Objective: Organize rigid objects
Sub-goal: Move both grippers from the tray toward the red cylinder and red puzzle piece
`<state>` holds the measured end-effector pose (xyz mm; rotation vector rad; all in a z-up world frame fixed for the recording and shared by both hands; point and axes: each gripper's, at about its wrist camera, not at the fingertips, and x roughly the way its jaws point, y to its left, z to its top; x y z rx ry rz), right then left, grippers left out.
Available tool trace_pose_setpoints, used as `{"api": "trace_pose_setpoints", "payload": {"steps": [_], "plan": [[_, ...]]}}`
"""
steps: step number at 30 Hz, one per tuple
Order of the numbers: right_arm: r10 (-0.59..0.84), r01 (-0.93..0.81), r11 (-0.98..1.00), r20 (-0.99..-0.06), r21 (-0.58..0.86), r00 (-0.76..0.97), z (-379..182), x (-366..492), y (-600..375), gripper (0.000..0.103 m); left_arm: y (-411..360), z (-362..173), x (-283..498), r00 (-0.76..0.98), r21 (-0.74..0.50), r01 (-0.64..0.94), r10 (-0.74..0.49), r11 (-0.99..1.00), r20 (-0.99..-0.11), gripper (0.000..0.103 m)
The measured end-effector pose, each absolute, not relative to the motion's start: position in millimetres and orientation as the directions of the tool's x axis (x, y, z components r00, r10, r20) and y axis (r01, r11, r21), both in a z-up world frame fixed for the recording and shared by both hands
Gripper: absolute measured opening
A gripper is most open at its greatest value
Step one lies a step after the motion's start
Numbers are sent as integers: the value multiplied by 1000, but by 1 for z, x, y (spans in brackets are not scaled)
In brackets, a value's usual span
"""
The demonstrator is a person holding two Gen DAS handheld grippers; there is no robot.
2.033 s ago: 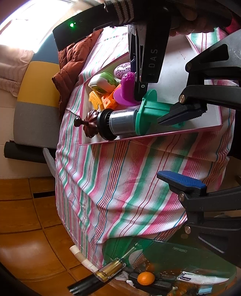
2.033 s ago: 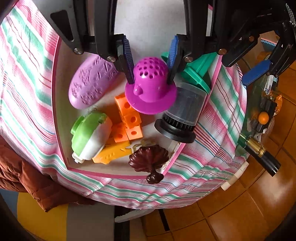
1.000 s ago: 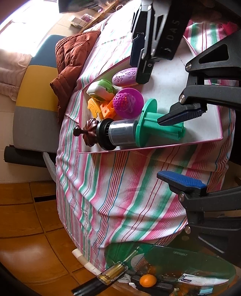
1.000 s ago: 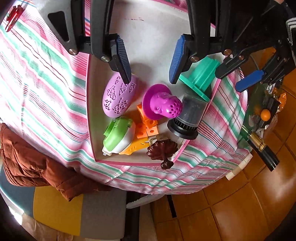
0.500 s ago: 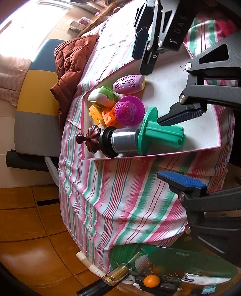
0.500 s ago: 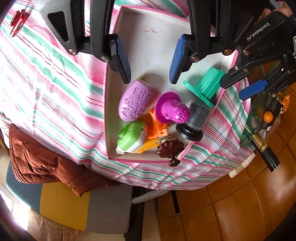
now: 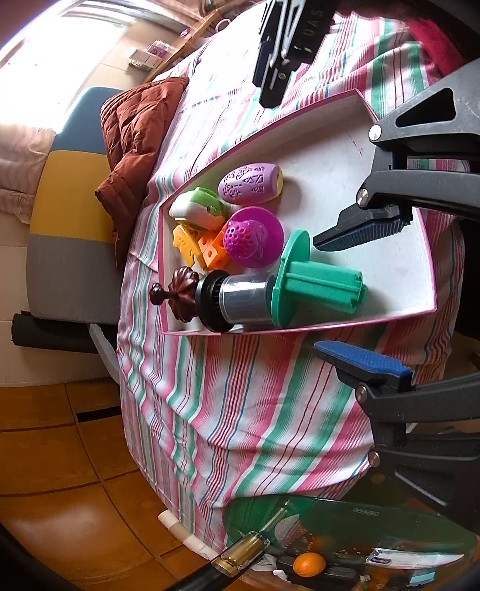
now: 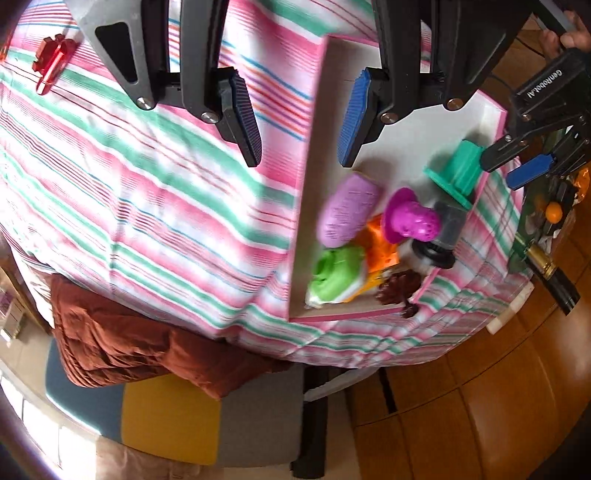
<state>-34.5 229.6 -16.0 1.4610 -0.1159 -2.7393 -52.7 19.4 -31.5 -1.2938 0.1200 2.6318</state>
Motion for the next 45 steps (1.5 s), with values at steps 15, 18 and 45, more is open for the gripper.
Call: {"api": "trace_pose_setpoints", "payload": {"steps": [15,18,45], "plan": [[109,-363,-923,-814,131,-570,6,11,391,43,61,-21,-51,-590,-14,-326,215,-945,-778,51],[184,-486,-862,-808,141,-560,10,30,435,43,75,-18,-50,-584,-14,-364,240,-931,-775,52],[236,-724,-498,-728,478,-643,-16,103,548,47,366,-36,-7,-159,-150,-875,564,-461,-810,53]]}}
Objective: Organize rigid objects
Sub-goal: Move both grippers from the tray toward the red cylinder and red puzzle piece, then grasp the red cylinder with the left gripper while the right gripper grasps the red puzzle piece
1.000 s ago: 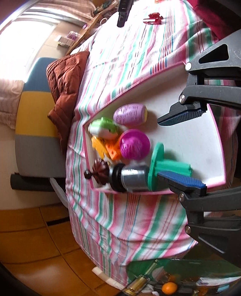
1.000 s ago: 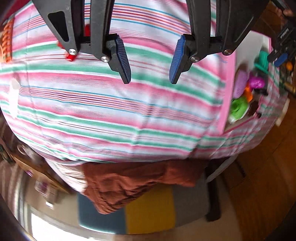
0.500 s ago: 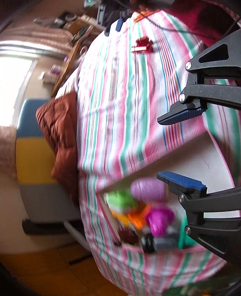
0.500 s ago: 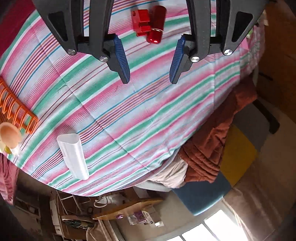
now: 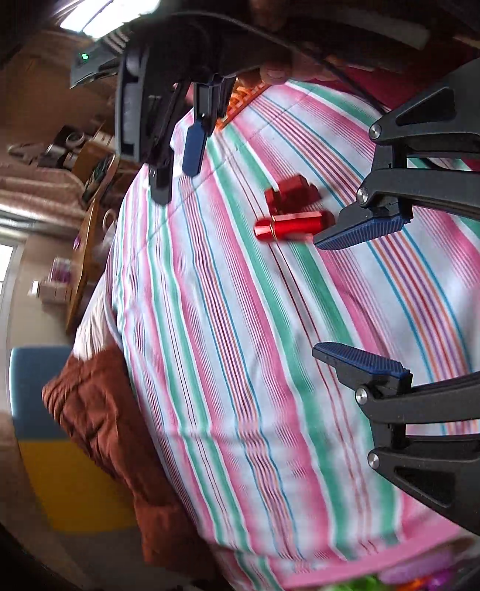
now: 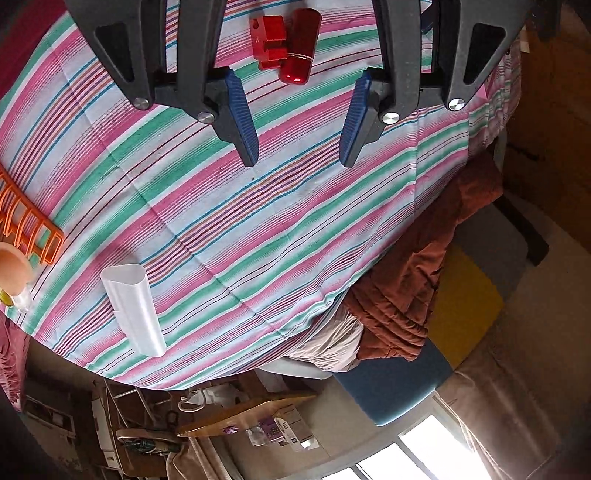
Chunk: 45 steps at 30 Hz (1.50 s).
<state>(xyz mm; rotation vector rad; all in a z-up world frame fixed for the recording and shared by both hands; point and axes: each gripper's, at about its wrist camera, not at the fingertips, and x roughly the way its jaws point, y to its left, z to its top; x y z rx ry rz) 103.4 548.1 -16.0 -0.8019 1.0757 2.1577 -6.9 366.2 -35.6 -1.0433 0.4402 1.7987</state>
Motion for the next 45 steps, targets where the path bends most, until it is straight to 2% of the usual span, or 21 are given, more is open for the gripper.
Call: {"api": "trace_pose_setpoints", "payload": {"steps": [10,12,14,15,18,25,39,45], "plan": [[218,-718,-470,-721,514,-658,-19,107,554,47,425,-60,1,-51,-192,-901,533,-390,-845,52],[214,-717,-470,-722,515,-658,-19,107,555,47,432,-72,-5,-29,-212,-888,510,-407,-860,47],[211,-722,-469,-729,509,-651,-20,106,555,47,433,-75,-7,-69,-183,-887,513,-424,-856,29],[210,-726,-468,-735,504,-645,-21,105,555,47,432,-76,-7,-92,-156,-889,503,-430,-859,27],[196,-737,-479,-761,477,-619,-25,99,554,47,418,-76,-11,-118,-145,-882,507,-449,-854,27],[55,-732,-566,-868,379,-493,-55,64,540,47,364,-76,-24,-171,-143,-836,500,-529,-849,27],[89,-772,-586,-928,245,-362,-67,60,533,47,288,-74,-2,-205,-171,-801,531,-573,-822,28],[35,-764,-603,-950,228,-311,-71,59,532,47,275,-74,3,-202,-185,-797,542,-575,-816,28]]}}
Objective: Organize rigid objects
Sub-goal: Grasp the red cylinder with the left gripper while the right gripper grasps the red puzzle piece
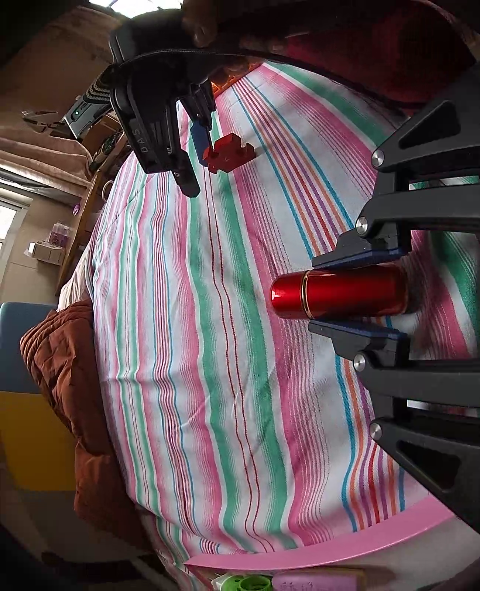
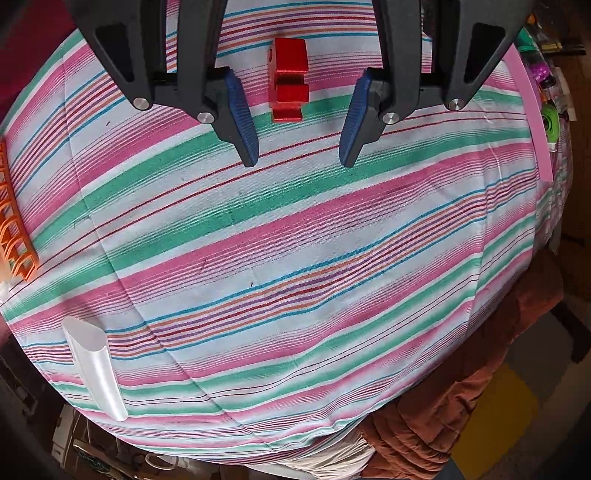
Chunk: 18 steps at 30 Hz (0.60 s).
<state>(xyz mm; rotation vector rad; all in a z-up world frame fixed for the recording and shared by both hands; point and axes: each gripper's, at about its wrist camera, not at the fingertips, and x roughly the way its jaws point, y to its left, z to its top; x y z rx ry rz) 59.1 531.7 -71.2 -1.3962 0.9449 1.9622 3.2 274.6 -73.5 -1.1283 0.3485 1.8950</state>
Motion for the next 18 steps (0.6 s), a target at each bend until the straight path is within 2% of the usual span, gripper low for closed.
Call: {"api": "trace_pose_setpoints", "payload": {"steps": [4,8,10,18], "plan": [[24,-764,-614,-962,201,-272,-67,64,526,47,271,-74,4,-197,-198,-793,550,-576,-812,28],[37,-729,-678,-986,94,-161,-73,57,513,44,271,-76,0,-192,-208,-792,557,-574,-808,28],[69,-698,-714,-985,62,-159,-69,52,503,15,270,-76,0,-190,-213,-791,561,-574,-806,28],[-58,-489,-843,-940,226,-336,-69,18,452,14,266,-77,0,-189,-224,-788,573,-573,-797,28]]}}
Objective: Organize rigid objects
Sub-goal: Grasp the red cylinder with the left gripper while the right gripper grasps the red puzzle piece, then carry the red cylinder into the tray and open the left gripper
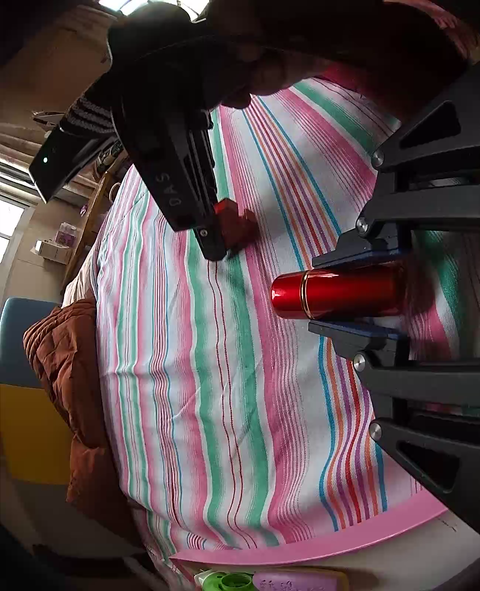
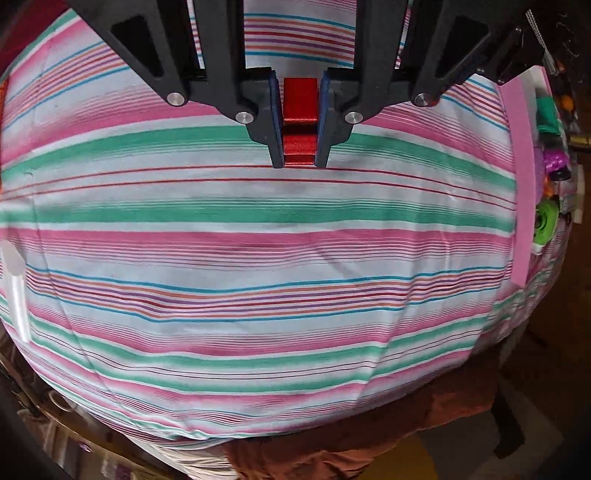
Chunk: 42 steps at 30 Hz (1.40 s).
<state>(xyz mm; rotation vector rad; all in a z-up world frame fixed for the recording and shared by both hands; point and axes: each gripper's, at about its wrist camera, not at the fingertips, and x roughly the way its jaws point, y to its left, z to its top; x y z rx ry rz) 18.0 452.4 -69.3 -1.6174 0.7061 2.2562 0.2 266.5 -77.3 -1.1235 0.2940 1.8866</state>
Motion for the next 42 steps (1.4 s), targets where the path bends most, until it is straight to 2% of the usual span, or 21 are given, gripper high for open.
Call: {"api": "trace_pose_setpoints", "payload": {"steps": [19,25,31,37,42], "plan": [[-70,-456,-857,-932,239,-357,-77,15,451,15,263,-76,2,-188,-240,-775,576,-585,-795,27],[-5,-418,-894,-937,161,-349,-76,10,439,14,259,-69,2,-193,-243,-759,565,-604,-803,26],[76,-370,-928,-940,55,-332,-74,6,426,14,248,-44,6,-239,-231,-761,592,-607,-770,27],[83,-367,-929,-938,49,-335,-74,8,426,14,236,-22,2,-292,-221,-744,605,-630,-741,27],[139,-328,-944,-933,-24,-333,-73,7,417,14,225,-18,-4,-317,-223,-719,596,-659,-738,27]]}}
